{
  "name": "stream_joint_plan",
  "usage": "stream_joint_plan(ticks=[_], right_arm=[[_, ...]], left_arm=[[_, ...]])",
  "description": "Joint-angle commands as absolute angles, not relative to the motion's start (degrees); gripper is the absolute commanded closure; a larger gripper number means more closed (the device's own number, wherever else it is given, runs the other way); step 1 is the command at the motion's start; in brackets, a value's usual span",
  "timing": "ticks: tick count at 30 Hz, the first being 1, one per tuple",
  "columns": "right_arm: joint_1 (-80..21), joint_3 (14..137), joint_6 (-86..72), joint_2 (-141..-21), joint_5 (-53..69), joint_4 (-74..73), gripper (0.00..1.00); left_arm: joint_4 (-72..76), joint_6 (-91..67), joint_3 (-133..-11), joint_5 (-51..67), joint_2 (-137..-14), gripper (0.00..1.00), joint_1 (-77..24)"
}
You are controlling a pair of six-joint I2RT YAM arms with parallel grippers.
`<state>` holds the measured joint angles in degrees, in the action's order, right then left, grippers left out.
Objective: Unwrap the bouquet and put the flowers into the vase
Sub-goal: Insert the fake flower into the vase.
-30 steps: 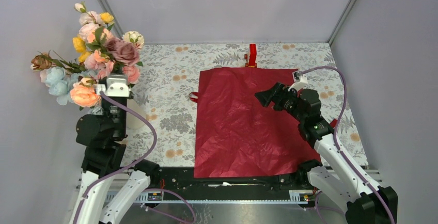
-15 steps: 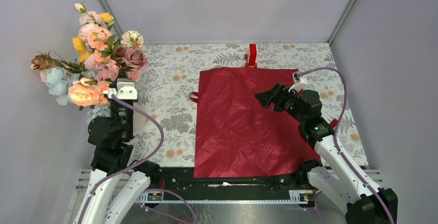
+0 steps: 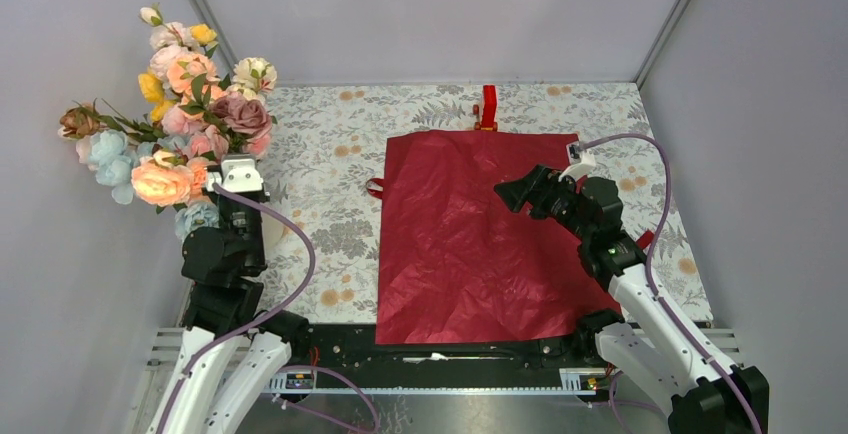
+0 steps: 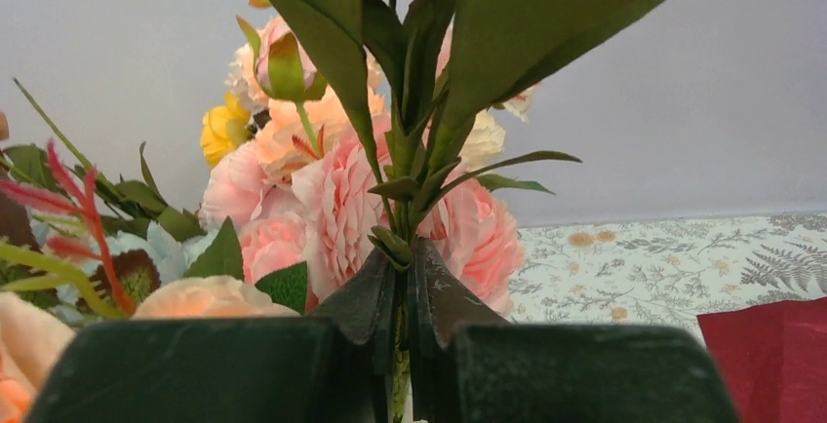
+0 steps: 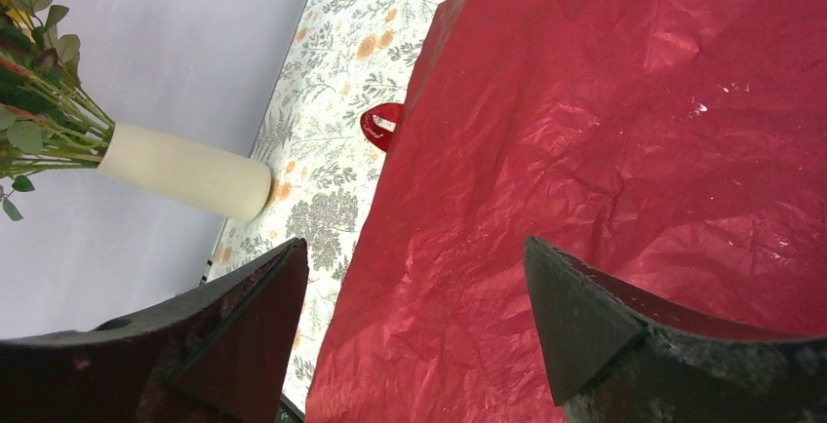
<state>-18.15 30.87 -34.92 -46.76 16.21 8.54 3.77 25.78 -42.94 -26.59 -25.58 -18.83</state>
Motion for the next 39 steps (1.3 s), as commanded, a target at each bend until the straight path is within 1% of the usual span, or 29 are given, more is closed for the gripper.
stream_joint_plan(ticks=[1, 7, 19, 31, 39], right_arm=[[-17.6, 30.8, -35.6, -45.7, 17.8, 11.3, 0.13], [-17.6, 30.5, -36.0, -44.9, 18.0, 11.2, 0.13], [-17.6, 30.4, -36.4, -43.8, 18.7, 11.3, 0.13], [-17.6, 29.9, -37.0, -42.2, 19.0, 11.2, 0.13], [-17.6, 29.5, -37.3, -41.5, 19.3, 11.3, 0.13]], left_arm=[[2.8, 22.7, -41.3, -31.4, -25.1, 1.00, -18.0], [0.1, 19.8, -39.6, -31.2, -24.7, 1.00, -17.5], [-6.5, 14.7, -38.0, -35.1, -25.1, 1.00, -16.7], [-15.6, 9.4, -39.7, -40.9, -27.6, 1.00, -16.6], [-17.2, 7.8, -38.9, -45.0, -28.4, 1.00, -16.5]])
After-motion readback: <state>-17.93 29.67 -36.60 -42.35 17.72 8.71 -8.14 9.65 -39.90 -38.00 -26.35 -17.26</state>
